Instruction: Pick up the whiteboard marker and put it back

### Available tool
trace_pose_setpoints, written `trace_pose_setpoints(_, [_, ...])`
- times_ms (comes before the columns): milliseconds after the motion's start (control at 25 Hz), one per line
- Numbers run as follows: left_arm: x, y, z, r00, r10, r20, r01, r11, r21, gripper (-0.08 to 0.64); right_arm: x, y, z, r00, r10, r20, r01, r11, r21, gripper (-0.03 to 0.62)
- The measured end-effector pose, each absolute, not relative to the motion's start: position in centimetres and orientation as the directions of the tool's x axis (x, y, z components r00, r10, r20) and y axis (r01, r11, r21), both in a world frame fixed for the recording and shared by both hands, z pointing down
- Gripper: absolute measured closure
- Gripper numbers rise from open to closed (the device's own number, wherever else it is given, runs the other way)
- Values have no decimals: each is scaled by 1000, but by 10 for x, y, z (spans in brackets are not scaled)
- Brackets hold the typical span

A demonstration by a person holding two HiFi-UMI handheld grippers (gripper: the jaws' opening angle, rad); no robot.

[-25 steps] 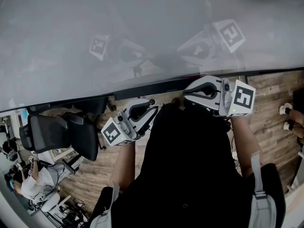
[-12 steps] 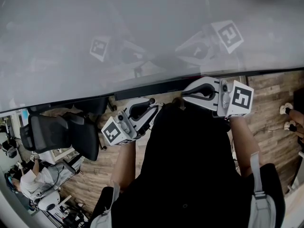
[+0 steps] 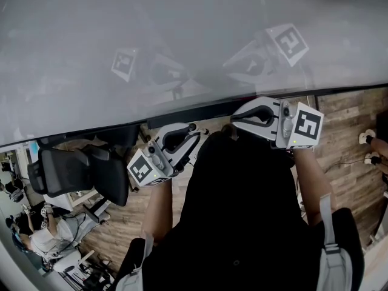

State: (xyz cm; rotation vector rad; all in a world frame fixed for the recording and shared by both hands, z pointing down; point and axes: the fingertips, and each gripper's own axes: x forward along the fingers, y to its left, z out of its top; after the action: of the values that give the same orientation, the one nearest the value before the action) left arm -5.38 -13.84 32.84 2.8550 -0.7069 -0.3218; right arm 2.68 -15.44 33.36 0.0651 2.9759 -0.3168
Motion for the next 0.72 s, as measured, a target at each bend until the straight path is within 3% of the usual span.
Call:
trace_pose_setpoints(400, [-56, -143, 329, 861, -493, -128, -465, -863, 197, 489, 19, -149, 350, -998, 13, -59, 21, 990, -139, 572])
trace_pose_setpoints(720, [-73, -148, 328, 851, -519, -77, -506, -851, 143, 489, 3, -151, 382, -978, -67, 198, -74, 997, -30, 572])
